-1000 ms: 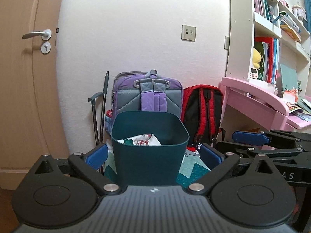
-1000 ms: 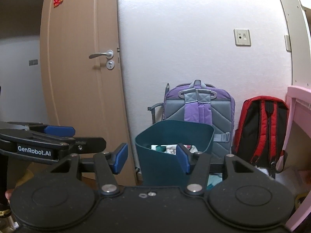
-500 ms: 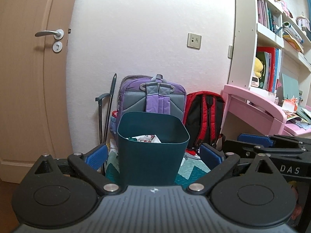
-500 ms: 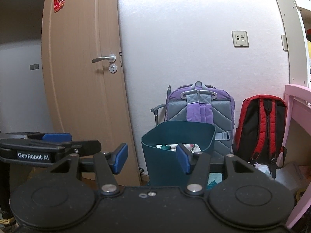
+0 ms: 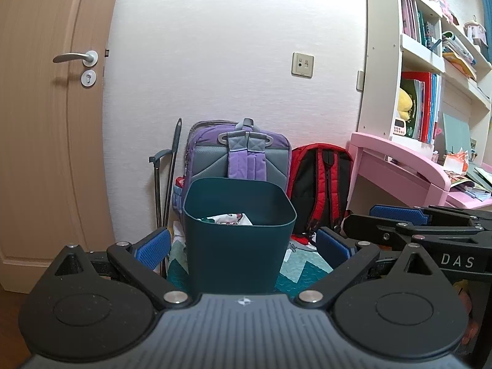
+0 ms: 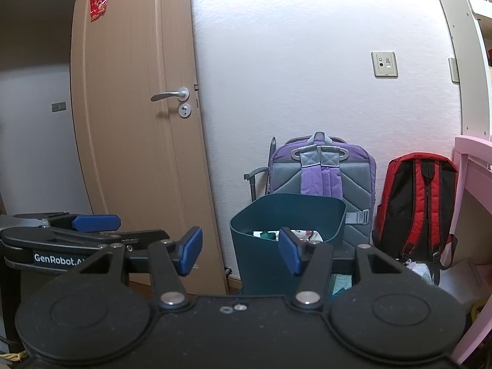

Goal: Collect trash

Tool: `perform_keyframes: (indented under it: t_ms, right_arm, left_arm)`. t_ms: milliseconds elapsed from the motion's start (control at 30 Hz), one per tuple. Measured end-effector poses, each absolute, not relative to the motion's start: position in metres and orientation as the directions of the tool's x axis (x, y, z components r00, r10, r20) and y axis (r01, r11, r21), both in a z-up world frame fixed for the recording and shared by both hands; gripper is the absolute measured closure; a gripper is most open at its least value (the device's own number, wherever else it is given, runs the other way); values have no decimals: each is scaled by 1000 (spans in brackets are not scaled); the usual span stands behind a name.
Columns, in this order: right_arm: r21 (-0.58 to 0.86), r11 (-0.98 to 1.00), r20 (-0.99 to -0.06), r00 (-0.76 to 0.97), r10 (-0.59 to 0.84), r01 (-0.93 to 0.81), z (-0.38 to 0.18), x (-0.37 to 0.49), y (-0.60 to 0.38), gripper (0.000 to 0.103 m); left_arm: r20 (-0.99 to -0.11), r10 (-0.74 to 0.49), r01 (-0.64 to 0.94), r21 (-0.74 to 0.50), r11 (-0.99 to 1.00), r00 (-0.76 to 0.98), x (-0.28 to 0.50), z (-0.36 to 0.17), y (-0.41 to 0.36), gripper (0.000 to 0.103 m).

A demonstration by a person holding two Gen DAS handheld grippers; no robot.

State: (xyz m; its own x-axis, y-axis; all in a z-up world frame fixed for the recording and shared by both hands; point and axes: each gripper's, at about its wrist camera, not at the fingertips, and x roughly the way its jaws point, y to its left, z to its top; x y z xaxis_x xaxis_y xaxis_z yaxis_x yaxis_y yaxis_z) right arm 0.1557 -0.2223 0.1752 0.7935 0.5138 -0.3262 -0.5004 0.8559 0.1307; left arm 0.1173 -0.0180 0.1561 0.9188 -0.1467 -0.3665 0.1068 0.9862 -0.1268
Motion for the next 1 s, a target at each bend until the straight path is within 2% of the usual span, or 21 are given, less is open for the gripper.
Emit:
perform_keyframes:
  t_ms: [667, 1000]
  right_arm:
    - [118, 852, -334, 787, 518, -511, 173, 154, -220, 49]
    - [123, 850, -344, 781, 521, -512, 169, 157, -218, 49]
  left_arm:
    - [-314, -87, 49, -127, 991, 945, 110, 154, -16, 0]
    - [-321, -94, 52, -137, 989, 942, 113, 149, -14, 0]
